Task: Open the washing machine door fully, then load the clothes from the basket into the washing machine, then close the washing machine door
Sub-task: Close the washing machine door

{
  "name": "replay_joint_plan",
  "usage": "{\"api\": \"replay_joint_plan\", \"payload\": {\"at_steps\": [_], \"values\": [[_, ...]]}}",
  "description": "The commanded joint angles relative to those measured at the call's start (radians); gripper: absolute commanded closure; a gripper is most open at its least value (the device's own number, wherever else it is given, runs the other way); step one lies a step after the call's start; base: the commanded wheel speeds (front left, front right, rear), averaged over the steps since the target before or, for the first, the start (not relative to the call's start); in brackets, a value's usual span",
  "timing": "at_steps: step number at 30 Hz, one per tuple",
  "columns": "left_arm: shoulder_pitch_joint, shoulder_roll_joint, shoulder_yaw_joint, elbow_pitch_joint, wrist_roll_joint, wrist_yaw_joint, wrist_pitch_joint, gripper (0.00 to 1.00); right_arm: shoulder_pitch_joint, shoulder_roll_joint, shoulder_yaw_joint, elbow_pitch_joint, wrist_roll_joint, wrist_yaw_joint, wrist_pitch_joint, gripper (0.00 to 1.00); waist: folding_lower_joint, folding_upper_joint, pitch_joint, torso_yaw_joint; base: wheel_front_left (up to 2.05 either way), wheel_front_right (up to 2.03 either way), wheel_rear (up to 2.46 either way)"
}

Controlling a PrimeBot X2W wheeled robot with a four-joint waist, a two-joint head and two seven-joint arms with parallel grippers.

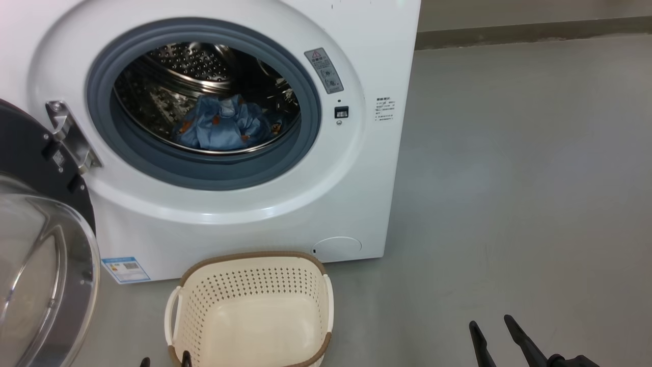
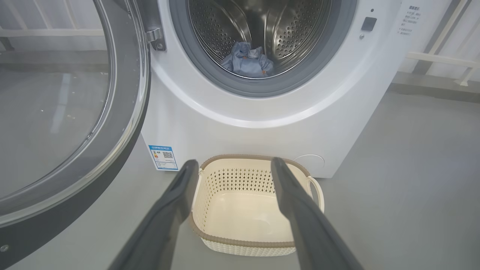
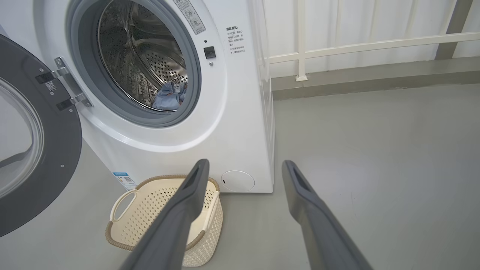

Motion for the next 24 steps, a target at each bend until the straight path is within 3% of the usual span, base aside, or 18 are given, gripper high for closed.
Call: {"api": "replay_joint_plan", "payload": {"at_steps": [1, 13, 24], "values": [[-0.019, 0.005, 0.029, -0.027, -0.001, -0.004, -0.006, 0.00, -0.018, -0.007, 0.024, -0.027, -0.011, 0.003, -0.005, 0.00, 0.0000, -0.0001, 0.002, 0.000, -0.42, 0.42, 0.00], [-0.032, 0.005, 0.032, -0.029, 0.005, -0.016, -0.006, 0.00, -0.024, -0.001, 0.016, -0.030, -0.015, 0.003, -0.005, 0.00, 0.0000, -0.0001, 0.020, 0.018, -0.04, 0.04, 0.00], [-0.022, 0.005, 0.043, -0.064, 0.023, 0.030, -0.006, 0.00, -0.058, -0.015, 0.054, -0.020, -0.016, 0.003, -0.005, 0.00, 0.0000, -0.0001, 0.009, 0.181, 0.00, 0.00, 0.00]]}}
